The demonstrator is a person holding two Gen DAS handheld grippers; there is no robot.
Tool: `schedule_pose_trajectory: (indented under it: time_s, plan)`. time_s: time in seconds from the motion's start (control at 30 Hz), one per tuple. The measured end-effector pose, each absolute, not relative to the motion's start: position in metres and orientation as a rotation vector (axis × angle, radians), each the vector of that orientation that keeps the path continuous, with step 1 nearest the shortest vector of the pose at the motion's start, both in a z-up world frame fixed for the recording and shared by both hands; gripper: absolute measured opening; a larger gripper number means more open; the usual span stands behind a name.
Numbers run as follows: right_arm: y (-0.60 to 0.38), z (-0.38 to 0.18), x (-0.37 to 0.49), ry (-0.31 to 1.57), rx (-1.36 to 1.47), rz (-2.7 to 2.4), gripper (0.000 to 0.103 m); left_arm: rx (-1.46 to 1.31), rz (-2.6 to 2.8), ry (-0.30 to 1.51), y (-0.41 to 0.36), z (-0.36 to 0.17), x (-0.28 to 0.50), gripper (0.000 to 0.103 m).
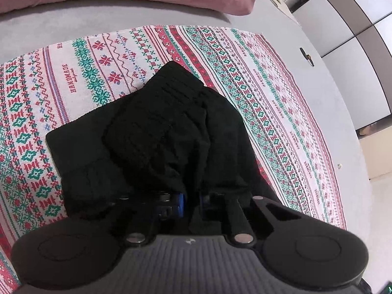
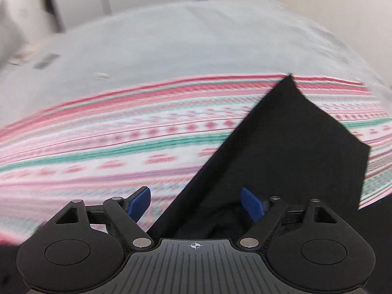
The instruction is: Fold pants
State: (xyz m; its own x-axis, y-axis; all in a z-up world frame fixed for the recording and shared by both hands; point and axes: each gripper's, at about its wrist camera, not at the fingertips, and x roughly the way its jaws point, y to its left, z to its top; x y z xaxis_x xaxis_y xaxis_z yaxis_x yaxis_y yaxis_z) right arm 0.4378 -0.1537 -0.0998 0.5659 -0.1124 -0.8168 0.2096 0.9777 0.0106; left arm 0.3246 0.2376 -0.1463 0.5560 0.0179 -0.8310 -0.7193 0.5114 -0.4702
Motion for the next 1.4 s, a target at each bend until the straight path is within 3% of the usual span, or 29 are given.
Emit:
schedule_pose_trajectory:
  time_s: [0.1,0.17,0.2,0.43,0.6,0.67,0.73,0.93,1.0,1.13,1.2,1.27,1.4]
  plan:
    - [-0.159,-0.122,0.454,1.008,0.086,-0.319,0.076,-0.933,0.520,0.883,0.240,-0.147,0.327,0.031]
    - [-0.168,-0.131,0.449,1.008,0.082,-0.328,0.005,-0.936,0.517,0.883,0.241,-0.147,0.328,0.030]
    - [-0.176,-0.130,0.444,0.995,0.121,-0.323,0.000,-0.936,0.517,0.882,0.241,-0.146,0.328,0.029]
    - [-0.230,-0.071,0.298,0.724,0.180,-0.321,0.000,-0.935,0.506,0.866,0.243,-0.141,0.324,0.027]
    - [-0.285,-0.102,0.184,0.774,0.396,-0.357,0.000,-0.881,0.516,0.851,0.236,-0.136,0.319,0.026]
    - [-0.301,-0.127,0.168,0.849,0.486,-0.362,0.002,-0.858,0.515,0.848,0.234,-0.134,0.312,0.026]
    - [-0.318,-0.136,0.160,0.872,0.608,-0.368,0.011,-0.826,0.514,0.847,0.234,-0.134,0.305,0.026]
    - [-0.359,-0.128,0.149,0.799,0.649,-0.415,0.014,-0.774,0.452,0.868,0.239,-0.135,0.294,0.026]
    - [-0.382,-0.133,0.151,0.812,0.738,-0.427,0.027,-0.782,0.427,0.874,0.244,-0.136,0.290,0.026]
    - [-0.419,-0.132,0.142,0.755,0.781,-0.549,0.032,-0.742,0.349,0.883,0.247,-0.134,0.283,0.028]
    - [-0.427,-0.130,0.143,0.741,0.753,-0.545,0.028,-0.732,0.338,0.898,0.249,-0.135,0.280,0.035]
    - [-0.432,-0.131,0.144,0.733,0.735,-0.543,0.001,-0.746,0.317,0.916,0.254,-0.139,0.276,0.037]
    - [-0.434,-0.113,0.136,0.668,0.674,-0.535,0.000,-0.801,0.300,0.926,0.262,-0.142,0.266,0.042]
